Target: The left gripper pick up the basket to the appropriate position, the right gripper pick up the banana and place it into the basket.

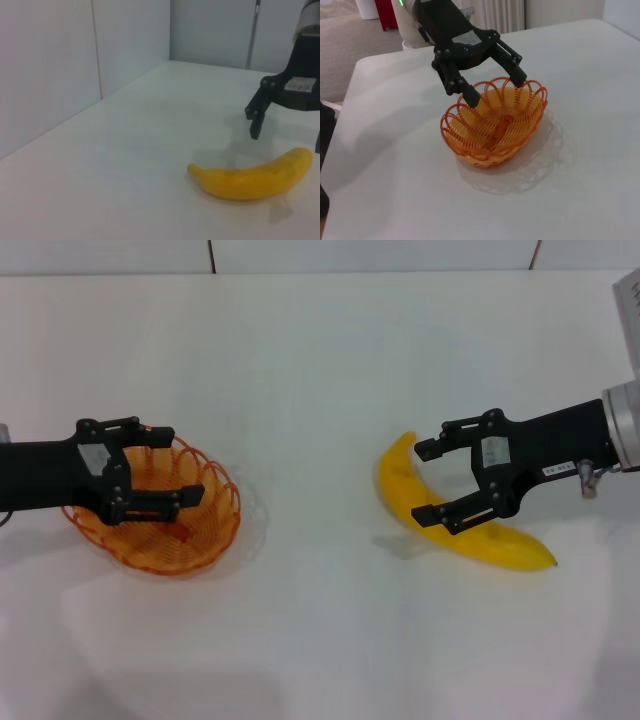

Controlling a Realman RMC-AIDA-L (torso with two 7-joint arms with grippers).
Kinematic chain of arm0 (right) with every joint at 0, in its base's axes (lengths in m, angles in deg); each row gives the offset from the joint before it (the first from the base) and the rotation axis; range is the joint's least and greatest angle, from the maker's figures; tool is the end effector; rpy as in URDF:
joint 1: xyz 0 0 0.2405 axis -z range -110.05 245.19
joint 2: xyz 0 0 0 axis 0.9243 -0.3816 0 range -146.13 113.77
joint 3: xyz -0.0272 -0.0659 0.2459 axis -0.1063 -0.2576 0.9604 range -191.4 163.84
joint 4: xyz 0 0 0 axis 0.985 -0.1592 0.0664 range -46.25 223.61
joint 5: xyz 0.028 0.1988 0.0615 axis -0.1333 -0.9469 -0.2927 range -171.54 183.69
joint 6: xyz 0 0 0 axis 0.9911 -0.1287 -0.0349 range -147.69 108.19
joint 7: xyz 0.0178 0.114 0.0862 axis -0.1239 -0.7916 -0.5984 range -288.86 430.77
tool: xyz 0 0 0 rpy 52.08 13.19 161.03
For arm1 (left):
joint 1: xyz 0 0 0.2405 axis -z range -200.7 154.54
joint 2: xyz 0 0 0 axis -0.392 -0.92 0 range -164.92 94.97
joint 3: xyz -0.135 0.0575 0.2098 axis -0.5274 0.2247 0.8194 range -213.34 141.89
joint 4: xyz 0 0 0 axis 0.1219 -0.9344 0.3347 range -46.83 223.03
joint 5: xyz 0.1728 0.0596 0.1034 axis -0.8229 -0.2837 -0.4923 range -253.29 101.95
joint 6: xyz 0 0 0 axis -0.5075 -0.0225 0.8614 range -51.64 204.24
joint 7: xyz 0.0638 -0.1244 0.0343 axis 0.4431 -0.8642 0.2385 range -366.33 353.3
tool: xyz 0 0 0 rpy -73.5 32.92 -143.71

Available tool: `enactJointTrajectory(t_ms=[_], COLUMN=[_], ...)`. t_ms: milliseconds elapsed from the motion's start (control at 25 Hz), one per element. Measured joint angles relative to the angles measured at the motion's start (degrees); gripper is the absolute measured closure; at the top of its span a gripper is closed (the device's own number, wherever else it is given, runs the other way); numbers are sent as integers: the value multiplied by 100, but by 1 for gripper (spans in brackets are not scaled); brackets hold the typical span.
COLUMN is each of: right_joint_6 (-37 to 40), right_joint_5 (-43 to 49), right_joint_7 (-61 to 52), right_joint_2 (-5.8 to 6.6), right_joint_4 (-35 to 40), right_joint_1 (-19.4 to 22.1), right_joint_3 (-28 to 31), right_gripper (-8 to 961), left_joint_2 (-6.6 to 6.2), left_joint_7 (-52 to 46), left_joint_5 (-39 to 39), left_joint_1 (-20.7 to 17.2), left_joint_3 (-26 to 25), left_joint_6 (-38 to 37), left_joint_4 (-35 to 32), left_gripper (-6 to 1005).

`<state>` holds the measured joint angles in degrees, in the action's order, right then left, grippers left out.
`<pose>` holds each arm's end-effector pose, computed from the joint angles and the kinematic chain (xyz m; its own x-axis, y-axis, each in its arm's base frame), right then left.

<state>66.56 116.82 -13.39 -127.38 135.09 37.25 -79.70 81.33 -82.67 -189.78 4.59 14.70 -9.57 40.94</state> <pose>0.2501 0.3406 0.0125 0.9614 -0.2090 -0.1790 -0.2303 -0.9672 -0.1074 -0.2649 0.3390 0.0205 0.9330 0.1753 0.3143 0.2640 -0.9270 -0.2664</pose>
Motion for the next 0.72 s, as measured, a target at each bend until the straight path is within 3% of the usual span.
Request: enactJointTrajectory(t_ms=[400, 640, 720], right_joint_6=[-5, -9, -9], right_joint_5=[0, 0, 0], right_joint_7=[4, 6, 7], right_joint_2=[-7, -7, -7], right_joint_4=[0, -1, -1], right_joint_1=[-9, -9, -12], right_joint_3=[0, 0, 0], right_gripper=[71, 71, 71], left_joint_2=[-9, -89, -197], left_joint_7=[-119, -1344, -1876], left_joint_5=[-12, -190, -352], left_joint_1=[11, 28, 83], left_joint_3=[-16, -628, -900], left_joint_6=[1, 66, 106], left_joint_4=[-24, -636, -817], left_gripper=[137, 148, 152])
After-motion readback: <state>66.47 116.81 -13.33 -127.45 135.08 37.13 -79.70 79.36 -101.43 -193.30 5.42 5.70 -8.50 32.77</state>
